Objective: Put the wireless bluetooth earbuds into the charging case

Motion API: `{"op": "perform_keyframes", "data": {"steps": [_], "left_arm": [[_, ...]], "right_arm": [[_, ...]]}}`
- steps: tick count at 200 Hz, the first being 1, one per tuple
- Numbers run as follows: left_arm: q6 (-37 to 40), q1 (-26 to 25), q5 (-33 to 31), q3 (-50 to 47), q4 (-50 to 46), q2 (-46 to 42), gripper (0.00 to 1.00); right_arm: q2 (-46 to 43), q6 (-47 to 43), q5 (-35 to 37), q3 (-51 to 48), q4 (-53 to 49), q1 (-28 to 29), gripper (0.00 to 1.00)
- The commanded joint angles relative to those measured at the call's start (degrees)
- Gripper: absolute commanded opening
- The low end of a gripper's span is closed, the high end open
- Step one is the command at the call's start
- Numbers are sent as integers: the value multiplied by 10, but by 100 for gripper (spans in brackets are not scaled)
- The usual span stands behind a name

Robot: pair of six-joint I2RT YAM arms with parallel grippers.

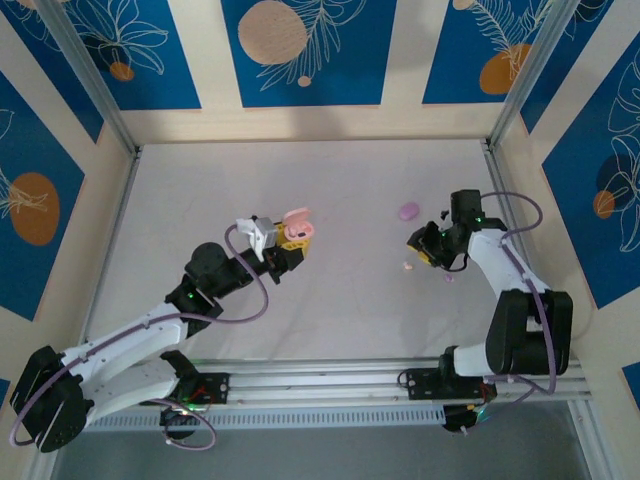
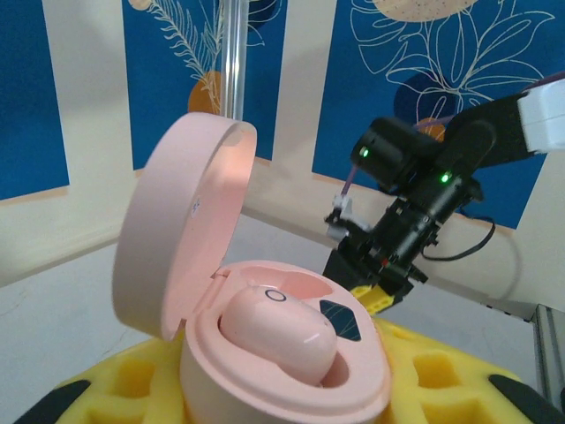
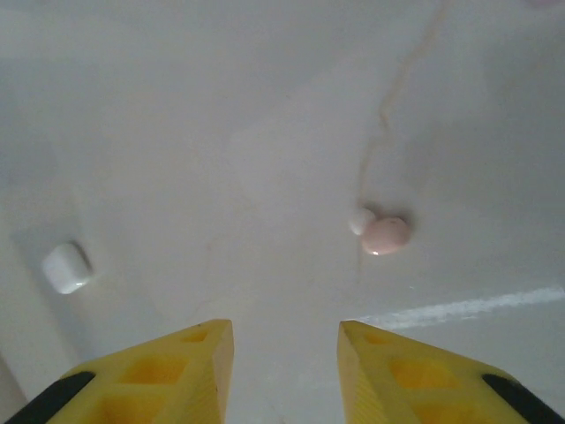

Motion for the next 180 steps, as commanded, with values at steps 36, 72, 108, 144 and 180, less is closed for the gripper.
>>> {"op": "perform_keyframes", "data": {"steps": [36, 72, 108, 144, 180], "left_arm": [[-6, -6, -10, -3, 1, -11, 24], [-7, -7, -11, -4, 2, -10, 25], [-6, -7, -11, -3, -2, -10, 25], [-7, -6, -11, -2, -3, -10, 25], [-6, -7, -11, -2, -4, -10, 25]], "right_arm": [[49, 32, 21, -29, 18, 0, 41], [88, 29, 7, -30, 41, 0, 40], [122, 17, 6, -11, 44, 0, 40], [136, 10, 0, -2, 55, 0, 40], [156, -9, -15, 13, 68, 5, 36]]}}
